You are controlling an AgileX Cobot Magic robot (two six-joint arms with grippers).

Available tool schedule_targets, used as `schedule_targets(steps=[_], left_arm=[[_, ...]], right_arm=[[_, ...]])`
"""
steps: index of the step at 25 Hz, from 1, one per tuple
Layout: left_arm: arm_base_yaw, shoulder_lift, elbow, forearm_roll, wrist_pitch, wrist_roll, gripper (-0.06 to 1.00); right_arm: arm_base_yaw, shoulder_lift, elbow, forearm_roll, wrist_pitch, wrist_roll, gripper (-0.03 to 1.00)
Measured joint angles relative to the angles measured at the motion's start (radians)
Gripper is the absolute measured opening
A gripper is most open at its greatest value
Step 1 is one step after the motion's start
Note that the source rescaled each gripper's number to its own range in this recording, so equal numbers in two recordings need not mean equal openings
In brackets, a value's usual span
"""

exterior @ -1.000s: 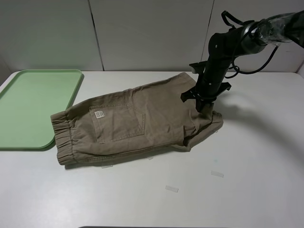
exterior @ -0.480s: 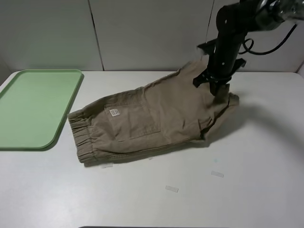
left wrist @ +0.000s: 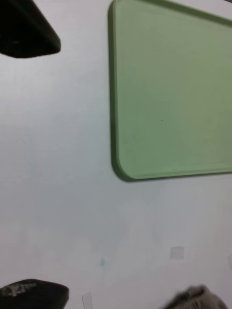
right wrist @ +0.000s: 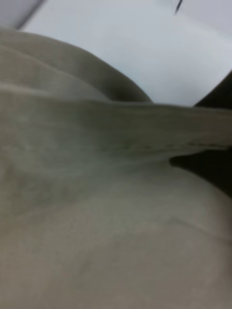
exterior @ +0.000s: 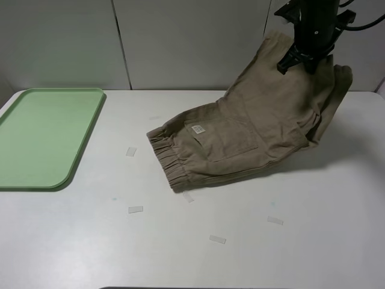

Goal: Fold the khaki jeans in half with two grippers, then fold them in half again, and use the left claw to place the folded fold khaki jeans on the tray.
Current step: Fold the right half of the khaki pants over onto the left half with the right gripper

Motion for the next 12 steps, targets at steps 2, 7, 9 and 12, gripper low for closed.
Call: schedule_targets(steps=[2,7,9,12], left_arm=[[0.0,0.0,0.0,0.0,0.0,0.0,0.89],[0.0,0.0,0.0,0.0,0.0,0.0,0.89],[0.0,0.0,0.0,0.0,0.0,0.0,0.88],[0.0,0.0,0.0,0.0,0.0,0.0,0.88]], right_arm=[[0.0,0.0,-0.021,-0.022,0.02,0.0,0.03],[0.009,0.0,-0.035,0.004,0.044,0.0,0.03],[0.027,0.0,-0.035,0.029,0.047,0.001,0.03],[0.079,-0.001,-0.035,0.058,0.051,0.028,0.03]])
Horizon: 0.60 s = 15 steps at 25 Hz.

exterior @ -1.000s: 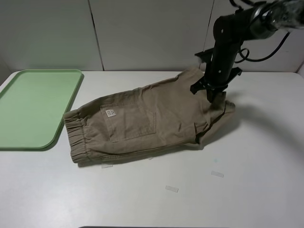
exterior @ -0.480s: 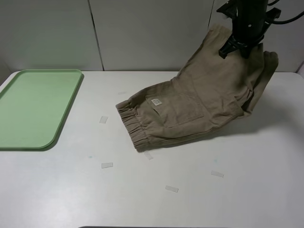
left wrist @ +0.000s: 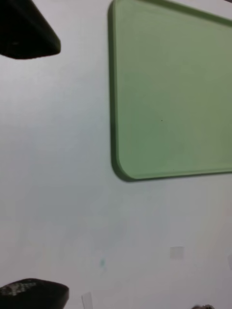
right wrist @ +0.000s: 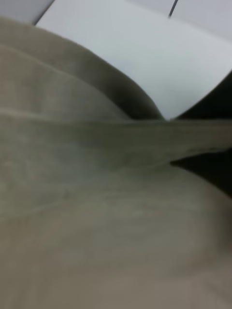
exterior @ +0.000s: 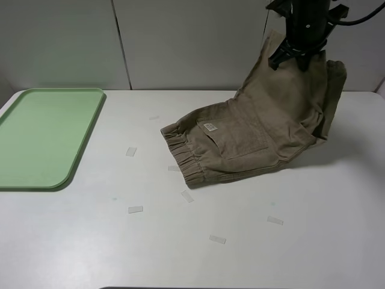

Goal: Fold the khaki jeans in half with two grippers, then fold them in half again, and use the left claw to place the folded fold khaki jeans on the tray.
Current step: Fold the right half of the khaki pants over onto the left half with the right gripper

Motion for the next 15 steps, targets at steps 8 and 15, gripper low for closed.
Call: schedule_targets(steps=[8,15], left_arm=[[0.0,0.0,0.0,0.0,0.0,0.0,0.88],[0.0,0.0,0.0,0.0,0.0,0.0,0.88]], right_arm=[[0.188,-0.001,0.0,0.084,0.004,0.029,0.03],[0.298,-0.001,0.021,0.196,0.008,0.064,0.03]])
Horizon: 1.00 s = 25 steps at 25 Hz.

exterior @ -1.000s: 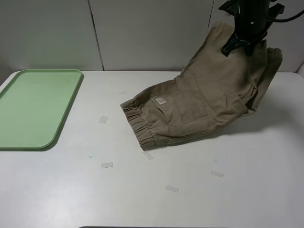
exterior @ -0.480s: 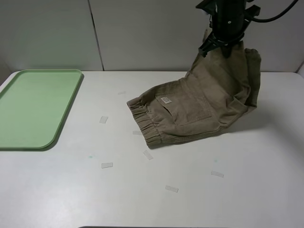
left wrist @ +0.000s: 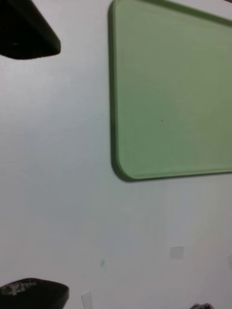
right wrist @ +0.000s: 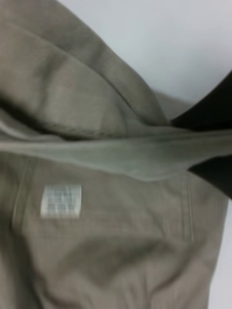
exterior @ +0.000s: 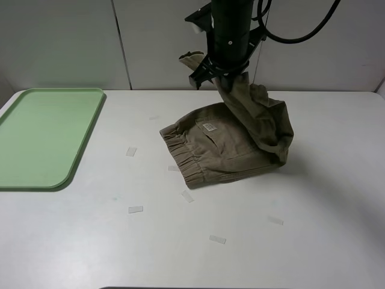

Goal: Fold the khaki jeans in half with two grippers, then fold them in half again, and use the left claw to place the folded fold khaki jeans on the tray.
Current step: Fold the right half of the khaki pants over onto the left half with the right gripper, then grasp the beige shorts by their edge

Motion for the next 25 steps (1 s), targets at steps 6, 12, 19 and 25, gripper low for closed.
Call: schedule_targets(steps=[6,12,19,25], left_arm=[[0.0,0.0,0.0,0.0,0.0,0.0,0.88],[0.0,0.0,0.0,0.0,0.0,0.0,0.88],[0.0,0.0,0.0,0.0,0.0,0.0,0.88],[0.0,0.0,0.0,0.0,0.0,0.0,0.88]], right_arm=[[0.025,-0.001,0.133,0.082,-0.008,0.02,0.03],[0.032,-0.001,0.156,0.114,-0.021,0.074,0.03],[0.032,-0.001,0.141,0.278,-0.027,0.11,0.89],[0.032,-0.005,0.1,0.318,-0.016,0.077,1.0]])
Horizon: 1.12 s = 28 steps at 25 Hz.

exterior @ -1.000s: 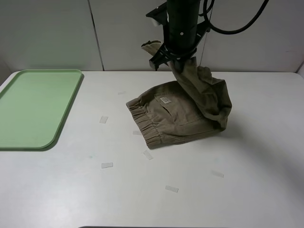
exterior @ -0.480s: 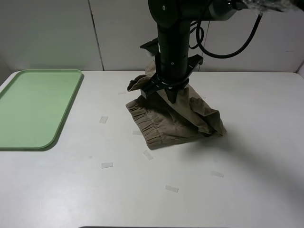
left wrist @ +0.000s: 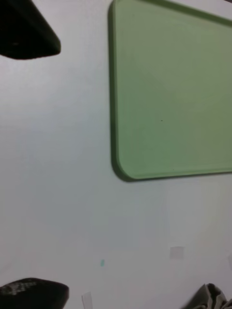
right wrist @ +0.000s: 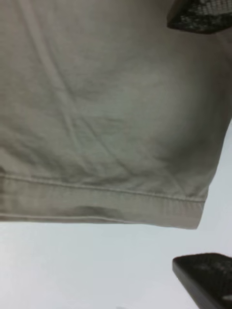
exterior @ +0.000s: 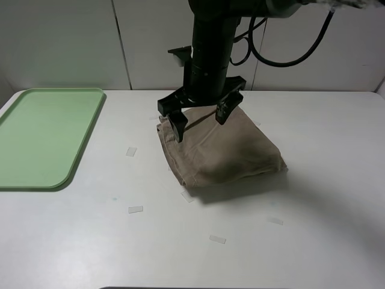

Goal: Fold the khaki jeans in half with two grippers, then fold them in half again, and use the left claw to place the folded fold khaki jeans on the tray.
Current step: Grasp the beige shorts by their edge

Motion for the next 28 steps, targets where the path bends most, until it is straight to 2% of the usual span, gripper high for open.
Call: schedule_targets(steps=[8,14,28], left_arm=[[0.0,0.0,0.0,0.0,0.0,0.0,0.88],[0.0,0.0,0.0,0.0,0.0,0.0,0.88],[0.0,0.0,0.0,0.0,0.0,0.0,0.88]], right_arm=[[0.0,-0.071,-0.012,-0.008,0.001,-0.04,1.0],[0.0,-0.216,0.007,-0.012,0.001,-0.043,1.0],[0.0,-0.672,0.451,-0.013,0.002,-0.045,1.0]])
